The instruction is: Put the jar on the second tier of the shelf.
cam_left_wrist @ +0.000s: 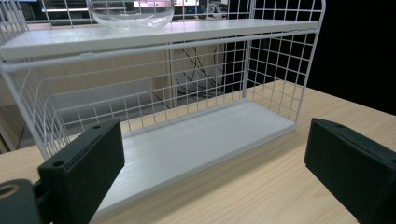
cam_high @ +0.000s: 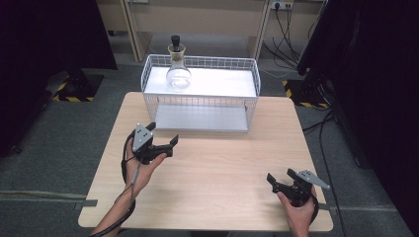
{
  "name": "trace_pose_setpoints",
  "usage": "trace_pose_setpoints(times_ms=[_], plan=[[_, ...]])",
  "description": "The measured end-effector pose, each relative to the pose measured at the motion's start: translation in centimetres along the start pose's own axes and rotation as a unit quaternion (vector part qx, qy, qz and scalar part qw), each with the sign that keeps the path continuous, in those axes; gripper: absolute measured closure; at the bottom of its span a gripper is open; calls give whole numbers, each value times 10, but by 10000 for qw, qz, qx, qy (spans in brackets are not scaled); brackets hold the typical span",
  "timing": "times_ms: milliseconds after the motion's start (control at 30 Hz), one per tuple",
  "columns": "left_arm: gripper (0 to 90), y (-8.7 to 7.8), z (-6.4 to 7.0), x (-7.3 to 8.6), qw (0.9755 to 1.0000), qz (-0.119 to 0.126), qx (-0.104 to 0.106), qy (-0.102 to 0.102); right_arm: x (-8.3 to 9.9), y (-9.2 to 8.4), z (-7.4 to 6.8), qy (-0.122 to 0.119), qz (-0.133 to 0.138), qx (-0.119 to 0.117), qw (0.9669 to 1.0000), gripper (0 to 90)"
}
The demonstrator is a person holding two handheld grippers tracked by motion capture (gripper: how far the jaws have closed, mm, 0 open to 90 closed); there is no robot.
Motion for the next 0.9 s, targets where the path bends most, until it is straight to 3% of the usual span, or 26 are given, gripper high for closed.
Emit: trace_pose_setpoints(times_ms=[633, 900], plan=[[46, -9, -1, 46, 9994, -300, 122, -113, 0, 0, 0, 6, -12, 2, 10000, 38], [46, -15, -13, 67, 9987, -449, 64, -218, 0, 0, -1, -4, -20, 9, 10000, 38]])
Point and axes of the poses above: each handheld gripper's, and its own axes: y roughly forward along the jaws, x roughly out of its underside, z roughly to its right, the point moved 9 cm from there along y, roughly forward along the jaws, and after that the axes turned 8 degrees about -z, right-handed, at the moved point
